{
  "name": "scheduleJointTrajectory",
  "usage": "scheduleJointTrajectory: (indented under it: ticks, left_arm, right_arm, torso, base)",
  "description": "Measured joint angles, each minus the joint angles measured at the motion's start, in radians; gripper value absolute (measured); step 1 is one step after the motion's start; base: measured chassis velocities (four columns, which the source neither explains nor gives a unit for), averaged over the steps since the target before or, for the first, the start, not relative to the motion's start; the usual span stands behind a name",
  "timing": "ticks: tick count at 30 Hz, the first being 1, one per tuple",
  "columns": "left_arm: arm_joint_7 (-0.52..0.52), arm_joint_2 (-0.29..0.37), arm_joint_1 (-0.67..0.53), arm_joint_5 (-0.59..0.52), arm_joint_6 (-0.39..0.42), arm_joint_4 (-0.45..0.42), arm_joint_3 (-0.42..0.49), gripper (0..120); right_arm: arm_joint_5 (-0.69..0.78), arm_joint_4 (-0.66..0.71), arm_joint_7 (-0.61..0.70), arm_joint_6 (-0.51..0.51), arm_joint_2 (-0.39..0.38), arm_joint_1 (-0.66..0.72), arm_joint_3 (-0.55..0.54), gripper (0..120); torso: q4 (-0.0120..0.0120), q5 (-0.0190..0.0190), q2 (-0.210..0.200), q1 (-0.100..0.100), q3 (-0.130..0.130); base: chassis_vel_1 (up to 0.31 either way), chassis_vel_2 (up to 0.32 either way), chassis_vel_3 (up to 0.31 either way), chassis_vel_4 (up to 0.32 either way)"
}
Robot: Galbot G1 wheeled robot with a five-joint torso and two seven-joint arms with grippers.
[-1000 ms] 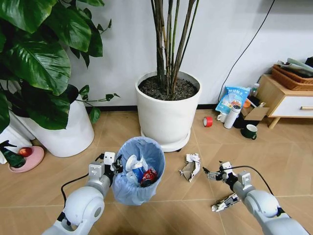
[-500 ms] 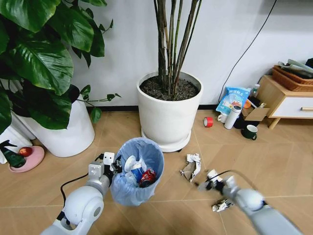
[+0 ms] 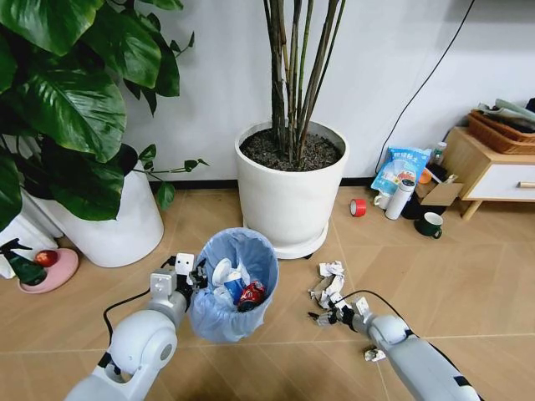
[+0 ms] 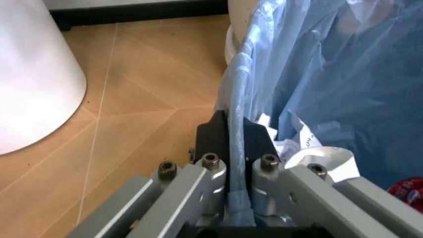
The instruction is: Pick up the trash bin and place the garbage on the floor into it.
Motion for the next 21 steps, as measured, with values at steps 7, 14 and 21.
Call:
scheduleJointTrajectory:
  ticks: [7,14,21]
  left_arm:
    - [0.001,-0.002,0.000,0.001,-0.001,-0.008,-0.001,0]
    - [0.001,-0.002,-0.004,0.002,-0.001,-0.009,0.003,0]
    - [0.003,0.001,-0.010,0.002,-0.002,-0.009,0.003,0]
  right_arm:
    - [0.002,-0.012,0.003,-0.005,-0.005,0.005,0.001,86]
    - [0.018,-0.014,0.013,-0.007,-0.007,0.005,0.009,57]
    - [0.027,-0.014,0.031,-0.010,0.001,0.006,0.010,32]
  torso:
    - [-0.0002,-0.0006,0.000,0.000,0.000]
    - [-0.0002,-0.0011,0.000,0.000,0.000]
    - [-0.0002,-0.0009,0.000,0.000,0.000]
  base:
    - [0.000,0.000,0.000,0.000]
    - [0.000,0.000,0.000,0.000]
    - [0.000,0.000,0.000,0.000]
